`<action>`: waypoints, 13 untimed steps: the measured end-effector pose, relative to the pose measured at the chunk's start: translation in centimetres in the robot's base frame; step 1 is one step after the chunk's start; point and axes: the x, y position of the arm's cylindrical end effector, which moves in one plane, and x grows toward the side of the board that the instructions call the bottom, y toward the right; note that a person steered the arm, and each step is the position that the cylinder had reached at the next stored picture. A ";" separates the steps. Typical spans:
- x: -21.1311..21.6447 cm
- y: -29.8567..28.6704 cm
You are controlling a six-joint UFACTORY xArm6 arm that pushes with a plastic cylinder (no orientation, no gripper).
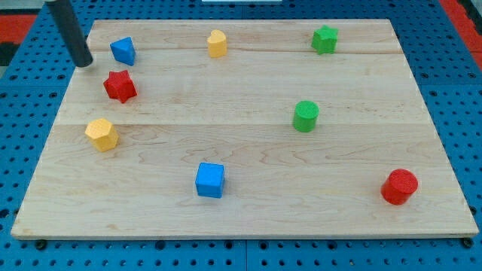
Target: Slide the blue triangle to the bottom of the green star
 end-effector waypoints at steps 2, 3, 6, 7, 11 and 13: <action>-0.9 5.9; -3.2 3.4; -1.4 10.8; -2.7 9.9; -0.2 20.9; -1.1 23.9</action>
